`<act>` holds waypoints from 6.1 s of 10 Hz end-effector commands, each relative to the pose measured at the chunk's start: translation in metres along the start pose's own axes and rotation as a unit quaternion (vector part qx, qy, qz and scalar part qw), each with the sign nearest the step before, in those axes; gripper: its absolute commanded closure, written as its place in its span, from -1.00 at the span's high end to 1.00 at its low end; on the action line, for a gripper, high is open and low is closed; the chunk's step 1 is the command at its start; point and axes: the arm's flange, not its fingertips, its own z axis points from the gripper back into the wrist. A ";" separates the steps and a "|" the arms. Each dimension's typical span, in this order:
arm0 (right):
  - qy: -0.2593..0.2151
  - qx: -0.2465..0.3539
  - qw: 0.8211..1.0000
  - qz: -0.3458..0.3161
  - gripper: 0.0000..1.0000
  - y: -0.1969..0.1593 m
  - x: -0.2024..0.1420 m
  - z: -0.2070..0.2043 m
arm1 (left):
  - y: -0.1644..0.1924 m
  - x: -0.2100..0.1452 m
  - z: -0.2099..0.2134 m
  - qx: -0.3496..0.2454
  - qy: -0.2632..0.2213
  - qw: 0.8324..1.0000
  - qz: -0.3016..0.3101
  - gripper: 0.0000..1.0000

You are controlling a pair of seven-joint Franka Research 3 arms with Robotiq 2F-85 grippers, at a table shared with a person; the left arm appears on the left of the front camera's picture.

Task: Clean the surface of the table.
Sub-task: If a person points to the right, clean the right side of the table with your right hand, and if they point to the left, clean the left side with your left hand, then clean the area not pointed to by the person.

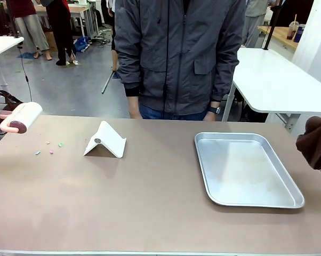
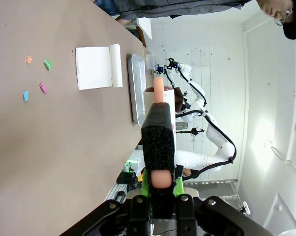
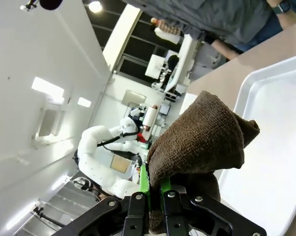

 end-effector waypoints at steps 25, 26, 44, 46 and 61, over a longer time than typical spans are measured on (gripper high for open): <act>0.005 0.028 1.000 -0.001 -0.81 0.001 0.005 -0.007 | -0.002 -0.017 0.041 0.269 -0.109 0.957 -0.025 -0.80; 0.005 0.028 1.000 -0.001 -0.81 0.001 0.005 -0.007 | -0.001 -0.018 0.038 0.277 -0.102 0.955 -0.024 -0.80; 0.005 0.028 1.000 -0.001 -0.81 0.001 0.005 -0.007 | 0.047 0.009 -0.059 0.368 -0.026 0.928 0.046 -0.80; 0.005 0.028 1.000 -0.001 -0.81 0.001 0.005 -0.007 | 0.051 0.017 -0.078 0.370 -0.003 0.928 0.049 -0.80; 0.005 0.028 1.000 -0.001 -0.81 0.001 0.005 -0.007 | -0.017 -0.001 -0.067 0.205 -0.042 0.973 -0.096 -0.80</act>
